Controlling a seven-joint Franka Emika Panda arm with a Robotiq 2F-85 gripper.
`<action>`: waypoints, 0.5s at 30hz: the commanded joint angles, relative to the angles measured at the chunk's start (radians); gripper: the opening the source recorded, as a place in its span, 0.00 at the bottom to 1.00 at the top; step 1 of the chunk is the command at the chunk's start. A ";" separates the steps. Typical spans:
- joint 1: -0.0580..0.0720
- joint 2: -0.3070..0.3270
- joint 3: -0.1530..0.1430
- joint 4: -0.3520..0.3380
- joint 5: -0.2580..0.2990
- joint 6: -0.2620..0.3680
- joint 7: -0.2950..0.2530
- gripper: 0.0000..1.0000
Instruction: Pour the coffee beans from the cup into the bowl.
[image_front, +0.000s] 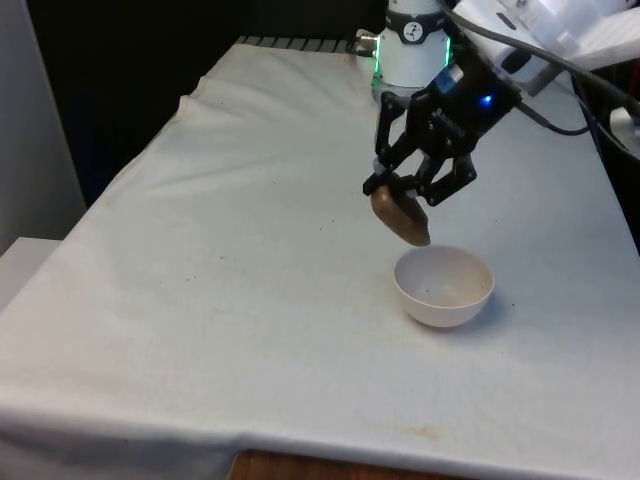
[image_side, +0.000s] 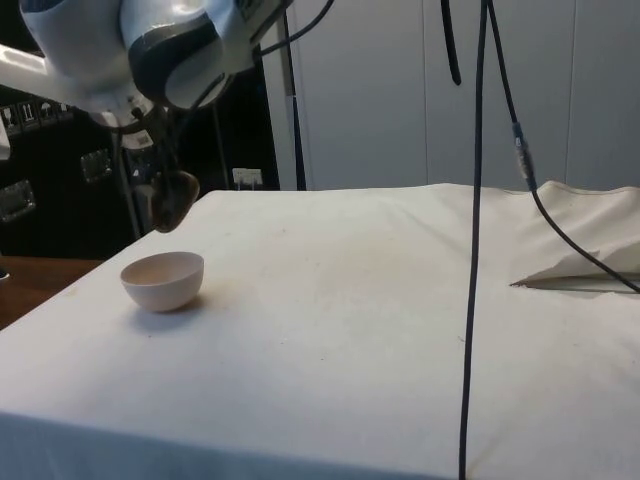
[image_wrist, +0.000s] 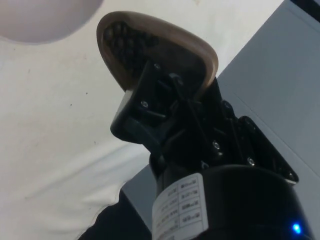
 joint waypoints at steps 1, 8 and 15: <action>0.002 -0.001 0.000 -0.006 -0.010 0.005 -0.003 0.01; -0.001 0.012 0.011 -0.009 -0.058 0.015 -0.003 0.01; 0.003 0.020 0.021 -0.009 -0.100 0.006 0.002 0.01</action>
